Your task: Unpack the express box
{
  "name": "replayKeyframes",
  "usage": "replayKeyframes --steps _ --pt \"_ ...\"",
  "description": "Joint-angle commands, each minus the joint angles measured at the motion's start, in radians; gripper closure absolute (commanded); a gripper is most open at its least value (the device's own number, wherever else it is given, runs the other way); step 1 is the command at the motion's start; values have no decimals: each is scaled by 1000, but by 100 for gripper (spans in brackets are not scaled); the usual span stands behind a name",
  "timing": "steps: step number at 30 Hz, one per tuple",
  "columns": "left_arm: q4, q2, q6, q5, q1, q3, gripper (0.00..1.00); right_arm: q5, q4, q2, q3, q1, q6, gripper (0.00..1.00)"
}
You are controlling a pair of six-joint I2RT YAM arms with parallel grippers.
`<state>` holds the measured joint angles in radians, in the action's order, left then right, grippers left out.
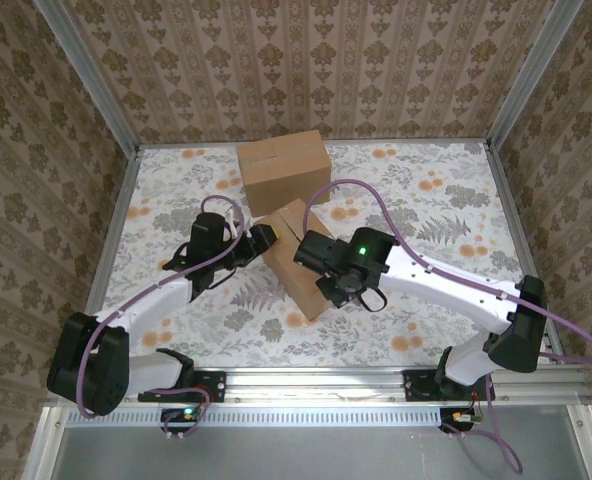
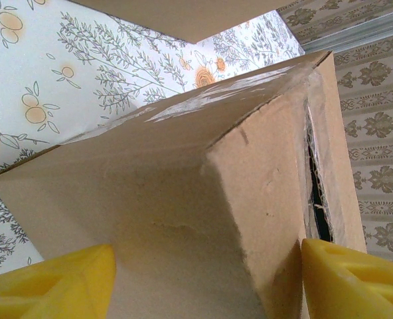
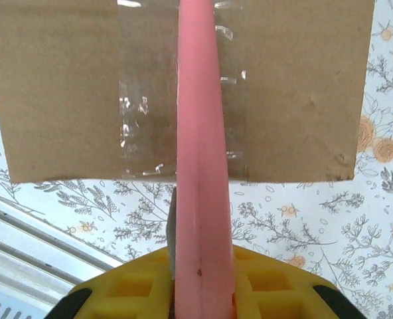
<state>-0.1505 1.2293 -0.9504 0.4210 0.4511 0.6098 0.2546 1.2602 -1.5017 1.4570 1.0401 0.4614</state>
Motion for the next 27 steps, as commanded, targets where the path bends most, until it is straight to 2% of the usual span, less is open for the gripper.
replayKeyframes --steps 1,16,27 --pt "112 24 0 -45 -7 -28 28 -29 151 33 -36 9 57 100" --pt "110 33 2 -45 -10 -29 28 -116 253 103 -99 49 113 100" --pt "110 36 2 -48 -12 -29 28 -117 325 181 -138 105 193 100"
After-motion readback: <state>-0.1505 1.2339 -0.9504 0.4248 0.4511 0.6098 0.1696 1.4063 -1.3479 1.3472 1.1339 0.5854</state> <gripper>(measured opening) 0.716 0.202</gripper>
